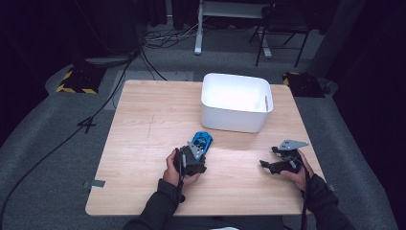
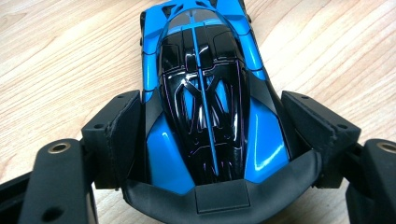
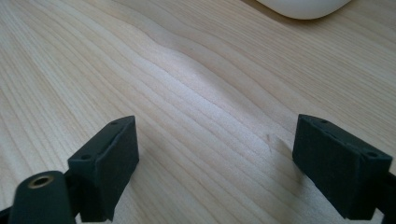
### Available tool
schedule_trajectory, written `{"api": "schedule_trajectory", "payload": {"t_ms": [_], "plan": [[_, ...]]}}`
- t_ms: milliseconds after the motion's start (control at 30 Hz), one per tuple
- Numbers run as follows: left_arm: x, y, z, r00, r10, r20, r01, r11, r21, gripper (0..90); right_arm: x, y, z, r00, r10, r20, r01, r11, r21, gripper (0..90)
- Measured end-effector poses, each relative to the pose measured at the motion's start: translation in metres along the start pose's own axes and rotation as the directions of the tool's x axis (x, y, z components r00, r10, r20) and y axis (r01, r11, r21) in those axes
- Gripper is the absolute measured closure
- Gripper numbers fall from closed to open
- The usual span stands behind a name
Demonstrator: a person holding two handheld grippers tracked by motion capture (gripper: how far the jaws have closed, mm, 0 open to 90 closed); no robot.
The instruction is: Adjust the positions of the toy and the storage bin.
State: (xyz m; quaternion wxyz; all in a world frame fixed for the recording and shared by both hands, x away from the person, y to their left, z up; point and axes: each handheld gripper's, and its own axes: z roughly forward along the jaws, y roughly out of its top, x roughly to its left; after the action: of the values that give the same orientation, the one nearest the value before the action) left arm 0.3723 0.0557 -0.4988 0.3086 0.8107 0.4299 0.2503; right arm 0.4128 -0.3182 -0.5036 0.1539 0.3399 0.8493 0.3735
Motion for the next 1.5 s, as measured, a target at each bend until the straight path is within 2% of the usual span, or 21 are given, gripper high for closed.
{"api": "schedule_trajectory", "payload": {"t_ms": [233, 300, 333, 500, 600, 633, 667, 700, 833, 900, 1000, 1033, 1100, 1133, 1167, 1200, 1267, 1367, 1400, 1467, 1500], "plan": [[0.011, -0.003, -0.003, 0.9999, 0.012, -0.002, -0.012, 0.9998, 0.014, 24.8, 0.000, 0.000, 0.000, 1.0000, 0.000, 0.000, 0.000, 1.000, 0.000, 14.7], [0.019, -0.006, -0.007, 0.9990, 0.021, -0.038, -0.020, 0.9996, 0.017, 24.8, 0.000, 0.000, 0.000, 1.0000, 0.000, 0.000, 0.000, 1.000, 0.000, 14.7], [0.019, -0.006, -0.007, 0.9990, 0.021, -0.038, -0.020, 0.9996, 0.017, 24.8, 0.000, 0.000, 0.000, 1.0000, 0.000, 0.000, 0.000, 1.000, 0.000, 14.7], [0.043, -0.015, -0.014, 0.9974, -0.054, -0.049, 0.055, 0.9985, 0.009, 24.8, 0.000, 0.000, 0.000, 1.0000, 0.000, -0.001, 0.000, 1.000, 0.000, 14.7], [0.061, -0.022, -0.024, 0.9940, -0.084, -0.071, 0.083, 0.9965, -0.009, 24.9, 0.000, 0.000, 0.000, 1.0000, -0.001, -0.001, 0.001, 1.000, 0.000, 14.7], [0.061, -0.022, -0.024, 0.9940, -0.084, -0.071, 0.083, 0.9965, -0.009, 25.0, 0.000, 0.000, 0.000, 1.0000, -0.001, -0.001, 0.001, 1.000, 0.000, 14.7], [0.069, -0.025, -0.029, 0.9898, -0.104, -0.098, 0.102, 0.9946, -0.018, 25.2, 0.000, 0.000, 0.000, 1.0000, -0.001, -0.002, 0.001, 1.000, 0.000, 14.7], [0.069, -0.025, -0.029, 0.9898, -0.104, -0.098, 0.102, 0.9946, -0.018, 25.2, 0.000, 0.000, 0.000, 1.0000, -0.001, -0.002, 0.001, 1.000, 0.000, 14.7], [0.091, -0.038, -0.037, 0.9824, -0.155, -0.104, 0.153, 0.9878, -0.028, 25.3, 0.000, 0.000, 0.000, 0.9999, -0.009, -0.010, 0.009, 1.000, 0.000, 14.5], [0.100, -0.048, -0.043, 0.9813, -0.155, -0.114, 0.155, 0.9879, -0.013, 25.3, 0.000, 0.000, 0.000, 0.9999, -0.011, -0.012, 0.011, 1.000, 0.000, 14.6], [0.103, -0.053, -0.044, 0.9833, -0.155, -0.096, 0.154, 0.9880, -0.018, 25.2, -0.001, 0.000, 0.000, 0.9998, -0.012, -0.015, 0.012, 1.000, -0.001, 15.3], [0.104, -0.057, -0.044, 0.9867, -0.135, -0.092, 0.137, 0.9905, 0.016, 25.2, -0.001, 0.001, 0.000, 0.9997, -0.012, -0.022, 0.012, 1.000, -0.002, 15.8], [0.103, -0.059, -0.044, 0.9870, -0.129, -0.096, 0.131, 0.9914, 0.008, 24.9, -0.001, 0.001, 0.000, 0.9993, -0.015, -0.034, 0.015, 1.000, 0.003, 16.9], [0.103, -0.060, -0.043, 0.9869, -0.129, -0.096, 0.130, 0.9915, -0.001, 24.8, -0.003, 0.003, -0.001, 0.9976, -0.003, -0.069, 0.003, 1.000, -0.002, 21.0], [0.103, -0.059, -0.044, 0.9869, -0.130, -0.095, 0.131, 0.9914, 0.001, 24.8, -0.003, 0.003, -0.001, 0.9976, -0.003, -0.069, 0.003, 1.000, -0.002, 21.0], [0.103, -0.059, -0.044, 0.9877, -0.125, -0.094, 0.127, 0.9919, 0.006, 24.7, -0.006, 0.004, -0.003, 0.9943, 0.019, -0.105, -0.021, 1.000, -0.020, 21.9], [0.104, -0.060, -0.043, 0.9889, -0.122, -0.084, 0.124, 0.9922, 0.012, 24.0, -0.007, 0.005, -0.005, 0.9944, 0.007, -0.106, -0.010, 1.000, -0.029, 23.0], [0.105, -0.062, -0.040, 0.9864, -0.150, -0.067, 0.152, 0.9879, 0.031, 22.5, -0.008, 0.019, -0.022, 0.9952, -0.010, -0.098, 0.001, 0.996, -0.093, 27.3], [0.106, -0.062, -0.040, 0.9856, -0.157, -0.062, 0.159, 0.9866, 0.035, 22.5, -0.008, 0.019, -0.022, 0.9952, -0.010, -0.098, 0.001, 0.996, -0.093, 27.3], [0.109, -0.062, -0.039, 0.9831, -0.178, -0.045, 0.179, 0.9832, 0.035, 21.7, -0.006, 0.039, -0.038, 0.9916, -0.044, -0.121, 0.026, 0.989, -0.144, 33.0], [0.109, -0.062, -0.039, 0.9831, -0.178, -0.045, 0.179, 0.9832, 0.035, 21.3, -0.006, 0.039, -0.038, 0.9916, -0.044, -0.121, 0.026, 0.989, -0.144, 33.0]]}}
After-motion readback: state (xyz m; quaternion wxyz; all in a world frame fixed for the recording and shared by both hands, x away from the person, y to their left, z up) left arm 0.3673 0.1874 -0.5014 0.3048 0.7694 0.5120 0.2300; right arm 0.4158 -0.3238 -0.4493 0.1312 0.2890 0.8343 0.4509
